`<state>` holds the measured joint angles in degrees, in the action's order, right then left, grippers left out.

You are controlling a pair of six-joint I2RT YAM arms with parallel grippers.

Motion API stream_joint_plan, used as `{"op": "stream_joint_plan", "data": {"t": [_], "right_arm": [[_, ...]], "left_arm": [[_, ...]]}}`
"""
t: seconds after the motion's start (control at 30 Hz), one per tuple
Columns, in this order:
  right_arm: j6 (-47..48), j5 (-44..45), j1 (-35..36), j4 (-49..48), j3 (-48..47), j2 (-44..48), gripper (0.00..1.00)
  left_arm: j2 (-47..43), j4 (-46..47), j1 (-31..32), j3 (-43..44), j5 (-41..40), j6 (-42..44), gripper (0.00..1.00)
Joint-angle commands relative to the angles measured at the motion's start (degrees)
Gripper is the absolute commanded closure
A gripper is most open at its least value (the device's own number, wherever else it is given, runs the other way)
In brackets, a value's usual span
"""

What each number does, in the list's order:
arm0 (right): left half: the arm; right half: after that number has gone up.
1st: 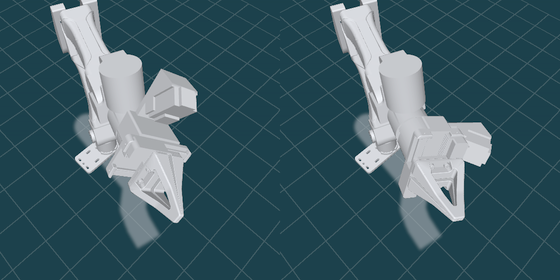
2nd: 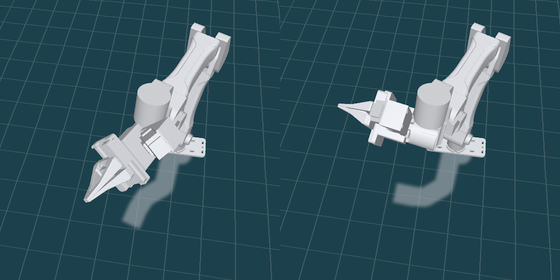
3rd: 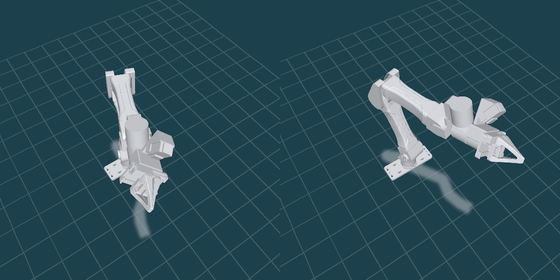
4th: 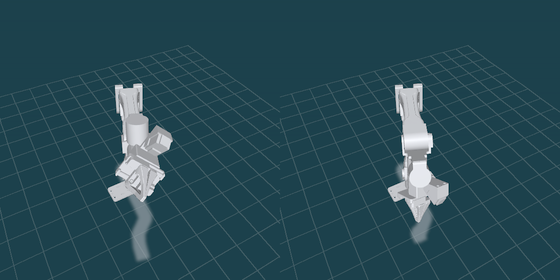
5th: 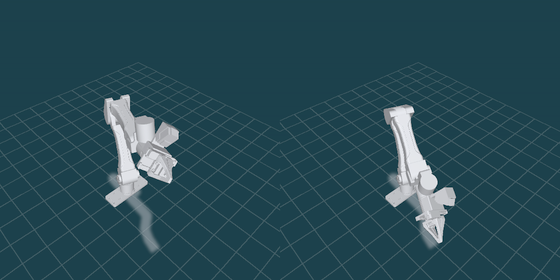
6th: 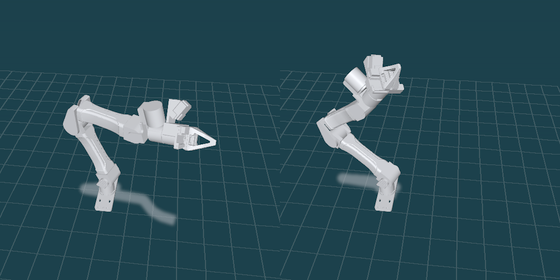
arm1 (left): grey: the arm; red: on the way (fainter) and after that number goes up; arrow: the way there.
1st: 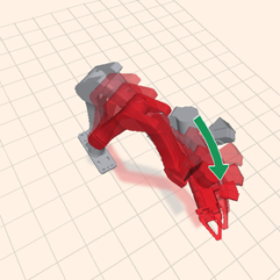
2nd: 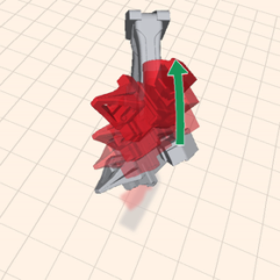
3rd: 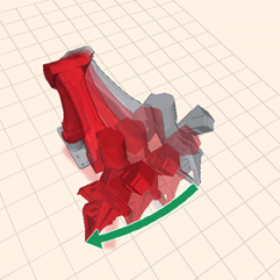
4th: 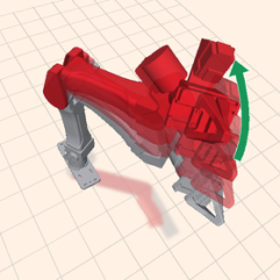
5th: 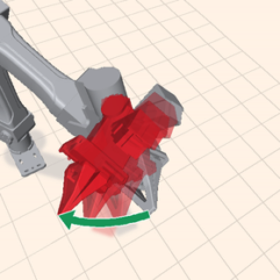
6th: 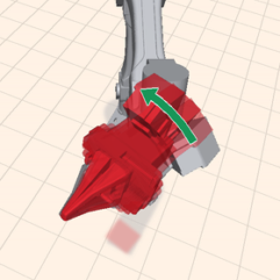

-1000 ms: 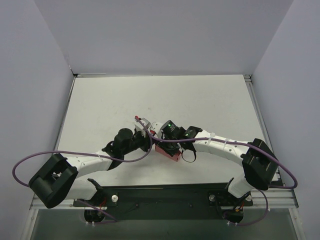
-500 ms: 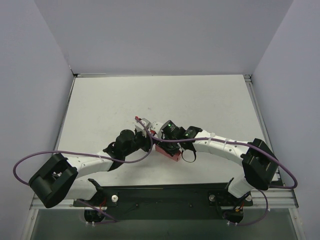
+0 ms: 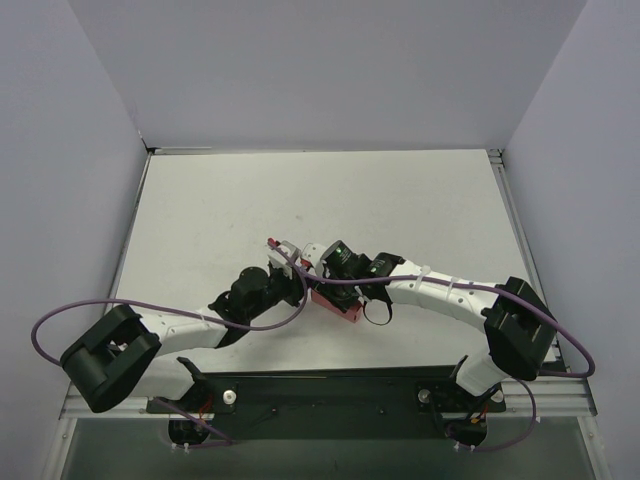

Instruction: Fold the paper box

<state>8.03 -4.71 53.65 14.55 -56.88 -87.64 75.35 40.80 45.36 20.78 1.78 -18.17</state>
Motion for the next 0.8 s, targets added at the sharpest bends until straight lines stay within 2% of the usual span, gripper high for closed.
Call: {"op": "stream_joint_plan", "data": {"t": [0.0, 0.77], "right_arm": [[-1.00, 0.23, -0.21, -1.10, 0.81, 0.63, 0.77], [-1.09, 0.40, -0.12, -1.36, 0.55, 0.45, 0.77]], "left_arm": [[1.11, 1.30, 1.13, -2.05, -1.34, 1.03, 0.99], [2.69, 4.29, 4.47, -6.80, -8.02, -1.69, 1.00]]}}
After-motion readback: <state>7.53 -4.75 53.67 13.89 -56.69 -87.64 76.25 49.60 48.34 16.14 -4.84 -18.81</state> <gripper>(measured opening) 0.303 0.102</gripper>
